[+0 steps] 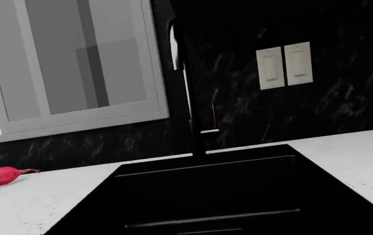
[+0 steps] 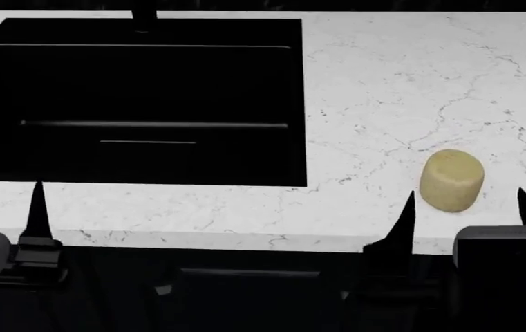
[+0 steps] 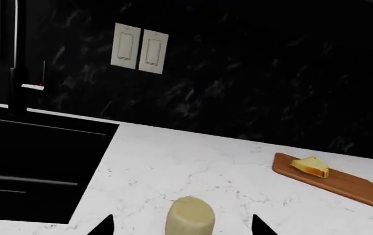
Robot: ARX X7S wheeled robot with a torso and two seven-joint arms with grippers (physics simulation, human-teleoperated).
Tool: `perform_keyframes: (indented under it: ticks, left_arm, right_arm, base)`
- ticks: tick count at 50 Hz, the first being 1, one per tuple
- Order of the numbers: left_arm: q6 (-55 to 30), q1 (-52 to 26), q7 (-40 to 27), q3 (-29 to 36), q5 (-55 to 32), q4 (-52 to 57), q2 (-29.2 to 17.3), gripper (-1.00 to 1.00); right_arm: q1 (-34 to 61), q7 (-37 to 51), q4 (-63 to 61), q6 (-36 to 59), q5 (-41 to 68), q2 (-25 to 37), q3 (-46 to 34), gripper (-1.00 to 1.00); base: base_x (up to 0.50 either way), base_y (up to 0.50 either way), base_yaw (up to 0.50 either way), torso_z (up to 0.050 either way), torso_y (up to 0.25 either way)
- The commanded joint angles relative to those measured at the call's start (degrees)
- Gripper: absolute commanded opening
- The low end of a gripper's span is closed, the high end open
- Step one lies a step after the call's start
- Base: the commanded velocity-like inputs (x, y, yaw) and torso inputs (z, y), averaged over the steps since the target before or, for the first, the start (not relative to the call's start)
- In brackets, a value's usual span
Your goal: Pick up the wedge of cheese and place it on the slice of bread to prepare a simple cheese on bread dish.
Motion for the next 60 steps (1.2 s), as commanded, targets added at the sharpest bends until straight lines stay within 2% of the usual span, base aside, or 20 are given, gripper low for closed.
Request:
perform_keyframes:
  ticks: [1, 25, 60]
  left_arm:
    - [-6.72, -6.53, -0.04, -1.62, -0.52, 2.25, -1.35, 1.0]
    - [-11.82, -14.37, -0.59, -2.15, -0.8, 1.18, -2.41, 1.0]
    - [-11.35, -15.21, -1.04, -2.74, -2.29, 0.64, -1.98, 1.0]
  right_arm:
    - [6.2, -0.49, 0.73, 4.09, -0.28, 4.07, 1.5, 1.0]
    - [16.84, -1.96, 5.44, 7.25, -0.43, 9.14, -0.15, 1.0]
    - [16.69, -1.51, 6.48, 6.71, -0.06, 9.1, 0.01, 1.0]
  base:
    - [0.0, 0.0, 0.0, 0.0, 0.0]
    - [0.0, 0.0, 0.0, 0.0, 0.0]
    - [0.0, -0.02, 0.0, 0.0, 0.0]
